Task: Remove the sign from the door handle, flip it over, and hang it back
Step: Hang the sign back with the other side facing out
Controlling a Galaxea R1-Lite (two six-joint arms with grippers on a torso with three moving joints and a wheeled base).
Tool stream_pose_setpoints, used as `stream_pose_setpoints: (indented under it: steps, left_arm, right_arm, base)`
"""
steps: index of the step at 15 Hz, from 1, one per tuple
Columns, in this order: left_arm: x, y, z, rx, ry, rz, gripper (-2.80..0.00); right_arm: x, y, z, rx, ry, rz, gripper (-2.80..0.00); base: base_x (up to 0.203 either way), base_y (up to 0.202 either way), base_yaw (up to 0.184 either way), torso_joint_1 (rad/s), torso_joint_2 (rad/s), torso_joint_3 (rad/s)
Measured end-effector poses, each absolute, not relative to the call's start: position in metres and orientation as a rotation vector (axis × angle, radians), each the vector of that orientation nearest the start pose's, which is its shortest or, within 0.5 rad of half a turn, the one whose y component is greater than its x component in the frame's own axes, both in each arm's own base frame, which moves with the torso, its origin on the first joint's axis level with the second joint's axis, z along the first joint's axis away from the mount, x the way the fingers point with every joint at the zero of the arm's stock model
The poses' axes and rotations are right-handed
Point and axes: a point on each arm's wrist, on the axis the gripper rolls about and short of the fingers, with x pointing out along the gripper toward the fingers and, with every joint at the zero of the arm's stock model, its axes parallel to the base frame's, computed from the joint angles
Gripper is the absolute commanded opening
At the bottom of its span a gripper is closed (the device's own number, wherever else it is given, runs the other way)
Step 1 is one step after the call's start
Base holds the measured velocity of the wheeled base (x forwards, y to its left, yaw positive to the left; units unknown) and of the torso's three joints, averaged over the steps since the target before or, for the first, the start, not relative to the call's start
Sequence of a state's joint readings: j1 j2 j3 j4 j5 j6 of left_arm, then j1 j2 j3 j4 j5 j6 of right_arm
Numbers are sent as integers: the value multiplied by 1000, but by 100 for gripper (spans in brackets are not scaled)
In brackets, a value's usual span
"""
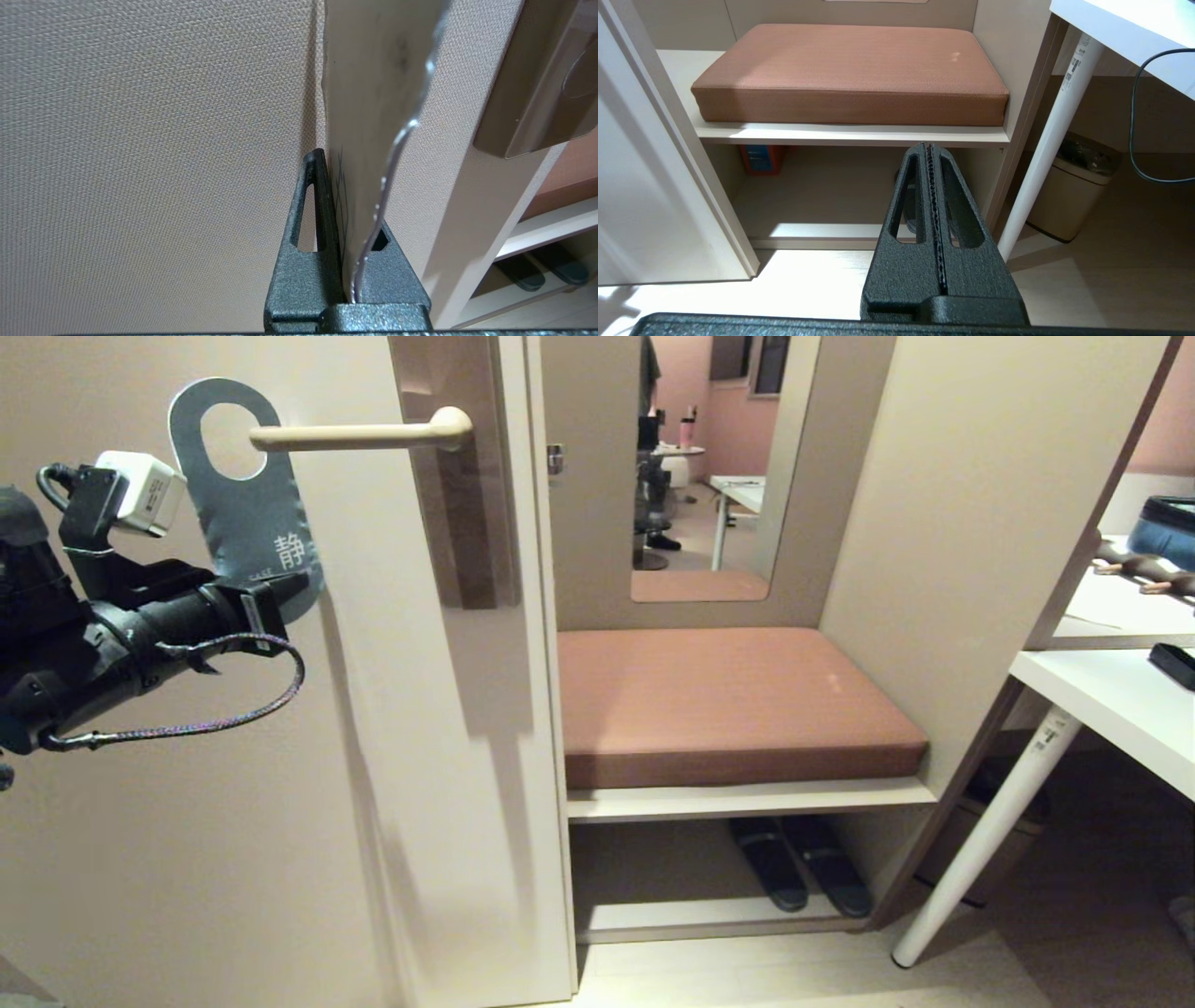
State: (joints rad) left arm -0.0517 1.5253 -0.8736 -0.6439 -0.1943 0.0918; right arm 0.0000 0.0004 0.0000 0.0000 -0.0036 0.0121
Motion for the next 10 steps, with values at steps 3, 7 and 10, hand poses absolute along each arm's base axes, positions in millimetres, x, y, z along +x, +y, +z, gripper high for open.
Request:
stream_pose_setpoints:
  steps: [3, 7, 10]
  left_arm:
    - [273, -22, 253, 109, -3, -237, -280]
    - [272, -25, 254, 117, -6, -205, -280]
    - [270, -30, 255, 130, -7, -158, -280]
  right_arm:
    - [-23, 0, 76, 12, 0, -3, -280]
    - [-23, 0, 75, 12, 0, -3, -280]
    - [-23, 0, 75, 12, 0, -4, -280]
  base:
    - [0, 0, 0, 0, 0, 0]
    - [0, 0, 0, 0, 0, 0]
    - [0, 0, 0, 0, 0, 0]
